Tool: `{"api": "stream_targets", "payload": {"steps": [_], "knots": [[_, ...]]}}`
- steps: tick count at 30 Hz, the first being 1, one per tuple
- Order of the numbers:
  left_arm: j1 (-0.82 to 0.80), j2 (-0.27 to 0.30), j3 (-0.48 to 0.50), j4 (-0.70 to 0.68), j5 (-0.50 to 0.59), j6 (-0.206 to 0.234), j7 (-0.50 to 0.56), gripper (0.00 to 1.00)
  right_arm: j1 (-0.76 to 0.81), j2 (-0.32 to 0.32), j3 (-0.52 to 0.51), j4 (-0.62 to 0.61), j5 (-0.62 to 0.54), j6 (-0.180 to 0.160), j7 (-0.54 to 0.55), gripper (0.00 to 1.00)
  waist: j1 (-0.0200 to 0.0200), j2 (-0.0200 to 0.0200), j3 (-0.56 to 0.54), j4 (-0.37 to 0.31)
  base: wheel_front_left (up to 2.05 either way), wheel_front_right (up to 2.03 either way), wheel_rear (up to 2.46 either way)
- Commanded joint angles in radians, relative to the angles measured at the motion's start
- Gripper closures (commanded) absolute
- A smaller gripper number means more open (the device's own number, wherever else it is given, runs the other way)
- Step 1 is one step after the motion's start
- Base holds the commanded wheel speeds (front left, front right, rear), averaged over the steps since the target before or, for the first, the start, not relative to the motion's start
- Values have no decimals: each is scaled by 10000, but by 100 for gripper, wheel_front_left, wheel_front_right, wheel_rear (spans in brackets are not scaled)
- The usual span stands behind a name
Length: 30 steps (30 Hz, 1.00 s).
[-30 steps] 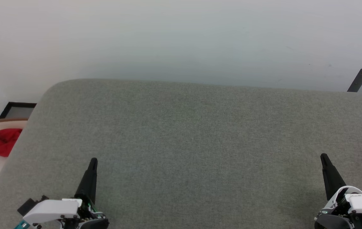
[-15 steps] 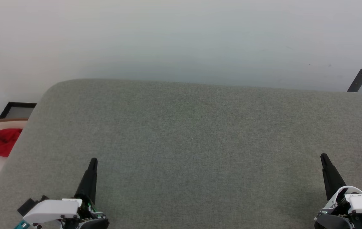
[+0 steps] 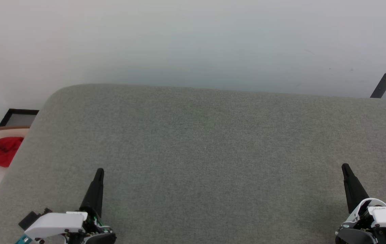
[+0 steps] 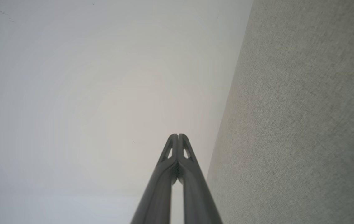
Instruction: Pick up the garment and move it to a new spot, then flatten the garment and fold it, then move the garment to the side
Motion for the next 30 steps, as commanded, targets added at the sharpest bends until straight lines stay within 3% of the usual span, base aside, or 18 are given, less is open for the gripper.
{"api": "stream_targets", "payload": {"steps": [1,30], "knots": [[-83,7,11,-19,-35,3,11,100,-30,30,31,-17,49,4,29,100,0,0,0,0,0,0,0],[-83,7,12,-19,-37,3,10,100,-30,30,32,-17,50,4,29,100,0,0,0,0,0,0,0]]}}
